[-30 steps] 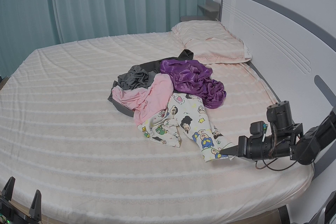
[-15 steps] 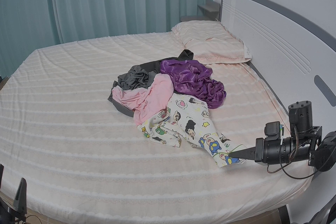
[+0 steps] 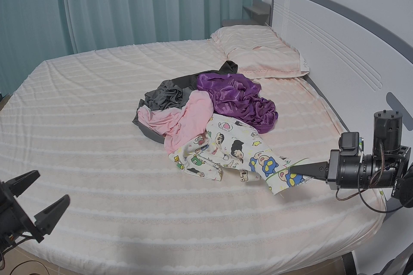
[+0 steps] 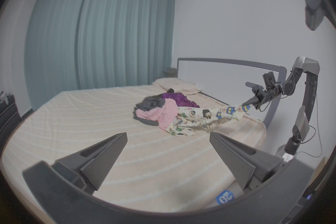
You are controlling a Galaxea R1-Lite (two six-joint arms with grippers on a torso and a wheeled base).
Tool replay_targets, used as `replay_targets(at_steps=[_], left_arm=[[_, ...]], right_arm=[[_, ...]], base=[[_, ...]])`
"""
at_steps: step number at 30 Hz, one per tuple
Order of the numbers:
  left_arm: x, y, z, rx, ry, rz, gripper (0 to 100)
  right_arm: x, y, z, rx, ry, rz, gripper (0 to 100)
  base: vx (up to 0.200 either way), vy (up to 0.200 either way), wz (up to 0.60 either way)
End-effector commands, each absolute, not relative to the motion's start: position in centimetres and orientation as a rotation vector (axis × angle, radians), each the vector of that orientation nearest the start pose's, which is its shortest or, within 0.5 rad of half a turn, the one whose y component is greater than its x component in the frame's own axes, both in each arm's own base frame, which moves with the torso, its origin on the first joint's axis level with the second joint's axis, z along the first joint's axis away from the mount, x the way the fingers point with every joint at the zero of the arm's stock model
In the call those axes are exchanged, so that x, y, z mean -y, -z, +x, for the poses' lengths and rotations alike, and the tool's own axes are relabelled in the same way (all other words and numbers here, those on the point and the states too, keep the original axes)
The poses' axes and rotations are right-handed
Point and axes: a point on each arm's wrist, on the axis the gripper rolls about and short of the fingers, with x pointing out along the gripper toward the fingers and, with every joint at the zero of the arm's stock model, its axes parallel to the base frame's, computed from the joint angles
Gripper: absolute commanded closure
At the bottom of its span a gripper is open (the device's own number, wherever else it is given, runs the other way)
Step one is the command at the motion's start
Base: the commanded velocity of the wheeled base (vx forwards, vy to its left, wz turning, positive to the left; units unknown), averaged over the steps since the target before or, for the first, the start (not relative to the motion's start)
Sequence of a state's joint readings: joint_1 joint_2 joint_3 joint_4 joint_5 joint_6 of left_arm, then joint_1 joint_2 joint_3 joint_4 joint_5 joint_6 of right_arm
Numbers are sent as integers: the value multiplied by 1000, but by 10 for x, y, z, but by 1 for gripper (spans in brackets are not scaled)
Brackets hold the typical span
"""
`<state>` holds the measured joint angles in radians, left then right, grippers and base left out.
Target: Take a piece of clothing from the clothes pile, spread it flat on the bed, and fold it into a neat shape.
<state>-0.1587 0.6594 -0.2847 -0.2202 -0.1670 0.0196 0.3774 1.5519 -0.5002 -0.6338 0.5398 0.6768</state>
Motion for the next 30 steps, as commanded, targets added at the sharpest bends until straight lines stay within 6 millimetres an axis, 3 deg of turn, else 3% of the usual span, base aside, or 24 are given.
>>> replay_targets(at_steps=[1, 3, 4, 6, 13, 23, 30], left_arm=[[94, -116, 173, -584, 633, 33, 0], [113, -101, 182, -612, 627, 22, 0], [113, -101, 182, -612, 627, 22, 0], [140, -80, 192, -603, 610, 41, 0], [192, -25, 226, -471, 528, 60, 0], [227, -10, 255, -428, 493, -89, 0], [246, 0, 291, -379, 460, -212, 0]], right_arm=[[-81, -201, 210, -466, -759, 774, 100], [-80, -210, 207, -435, -772, 792, 100], [-80, -210, 207, -435, -772, 792, 100], [-74, -223, 202, -381, -786, 792, 100], [-71, -224, 199, -368, -772, 793, 100], [-65, -236, 184, -321, -797, 790, 100], [-67, -241, 180, -303, -818, 785, 100]], base=[[0, 0, 0], [0, 0, 0], [0, 0, 0], [0, 0, 0], [0, 0, 0], [0, 0, 0], [0, 0, 0]])
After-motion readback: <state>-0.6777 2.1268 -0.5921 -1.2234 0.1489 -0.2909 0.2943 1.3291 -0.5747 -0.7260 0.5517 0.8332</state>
